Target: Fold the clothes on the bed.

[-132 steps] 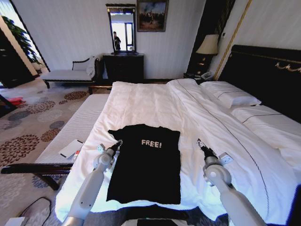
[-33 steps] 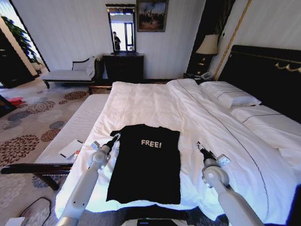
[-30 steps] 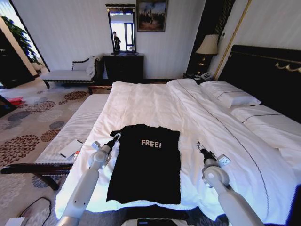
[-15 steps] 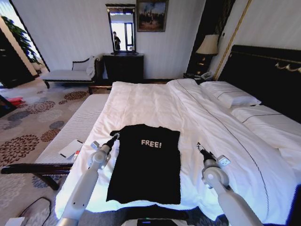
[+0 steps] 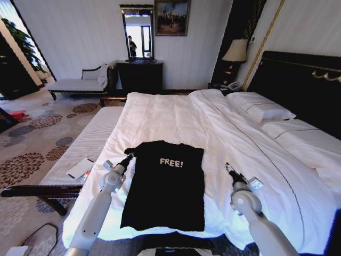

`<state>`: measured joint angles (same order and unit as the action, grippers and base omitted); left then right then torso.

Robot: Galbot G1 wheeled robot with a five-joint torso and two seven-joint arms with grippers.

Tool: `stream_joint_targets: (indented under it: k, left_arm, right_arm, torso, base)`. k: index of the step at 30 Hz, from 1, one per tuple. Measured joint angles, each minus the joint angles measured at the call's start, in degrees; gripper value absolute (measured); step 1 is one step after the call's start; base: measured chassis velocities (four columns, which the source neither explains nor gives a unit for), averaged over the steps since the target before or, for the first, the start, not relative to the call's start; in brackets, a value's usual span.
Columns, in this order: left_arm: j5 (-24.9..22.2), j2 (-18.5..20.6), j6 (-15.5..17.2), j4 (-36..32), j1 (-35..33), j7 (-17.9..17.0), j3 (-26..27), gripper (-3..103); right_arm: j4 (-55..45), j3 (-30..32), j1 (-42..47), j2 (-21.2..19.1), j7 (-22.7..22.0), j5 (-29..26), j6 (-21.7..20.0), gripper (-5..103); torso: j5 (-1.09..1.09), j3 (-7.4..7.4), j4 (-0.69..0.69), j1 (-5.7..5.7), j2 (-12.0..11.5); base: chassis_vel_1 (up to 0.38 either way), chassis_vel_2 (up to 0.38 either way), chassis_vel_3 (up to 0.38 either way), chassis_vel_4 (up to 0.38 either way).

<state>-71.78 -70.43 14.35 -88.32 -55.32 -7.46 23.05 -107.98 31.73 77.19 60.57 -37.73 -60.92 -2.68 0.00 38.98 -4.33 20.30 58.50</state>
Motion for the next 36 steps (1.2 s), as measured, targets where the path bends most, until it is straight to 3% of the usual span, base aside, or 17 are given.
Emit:
stream_joint_targets:
  k: [6, 9, 10, 13, 15, 17, 20, 36]
  left_arm:
    - [2.1, 0.8, -0.6, -0.2, 0.4, 0.4, -0.5, 0]
    - [9.5, 2.5, -2.1, -0.9, 1.9, 2.2, -3.3, 0]
    - [9.5, 2.5, -2.1, -0.9, 1.9, 2.2, -3.3, 0]
    - [14.0, 5.1, -2.4, -2.6, 3.1, 2.9, -6.3, 0]
    - [16.9, 8.0, -2.5, -4.1, 3.2, 3.3, -8.6, 0]
    - [18.3, 9.2, -2.5, -4.2, 3.7, 3.5, -10.3, 0]
    - [21.5, 12.3, -2.9, -4.0, 5.6, 4.4, -14.6, 0]
    - [27.4, 23.7, -3.4, -4.5, 11.1, 6.9, -27.2, 0]
  right_arm:
    - [-0.1, 0.1, 0.2, 0.4, -0.2, 0.3, -0.1, 100]
    - [-0.1, 0.0, 0.3, 0.5, -0.3, 0.5, -0.2, 100]
    - [-0.1, 0.0, 0.3, 0.5, -0.3, 0.5, -0.2, 100]
    - [0.2, -0.8, -0.2, 0.5, -0.5, 0.6, -0.3, 100]
    - [0.8, -2.5, -1.8, 0.2, -0.7, 0.6, -0.4, 100]
    - [0.9, -2.7, -1.9, 0.2, -0.7, 0.6, -0.5, 100]
    - [0.9, -2.5, -1.6, 0.3, -0.8, 0.6, -0.5, 100]
    - [0.0, -1.6, -0.4, 0.8, -1.1, 0.7, -0.5, 100]
  torso:
    - [0.00, 0.00, 0.01, 0.00, 0.0]
    - [0.00, 0.00, 0.00, 0.00, 0.0]
    - [0.00, 0.00, 0.00, 0.00, 0.0]
    - [0.00, 0.00, -0.07, 0.00, 0.0]
    - [0.02, 0.00, 0.06, 0.00, 0.0]
    - [0.01, 0.00, 0.06, 0.00, 0.0]
    - [0.00, 0.00, -0.03, 0.00, 0.0]
    - [0.00, 0.00, 0.01, 0.00, 0.0]
  base:
    - [0.000, 0.000, 0.000, 0.000]
    - [0.000, 0.000, 0.000, 0.000]
    - [0.000, 0.000, 0.000, 0.000]
    - [0.000, 0.000, 0.000, 0.000]
    - [0.000, 0.000, 0.000, 0.000]
    - [0.000, 0.000, 0.000, 0.000]
    - [0.000, 0.000, 0.000, 0.000]
    - [0.000, 0.000, 0.000, 0.000]
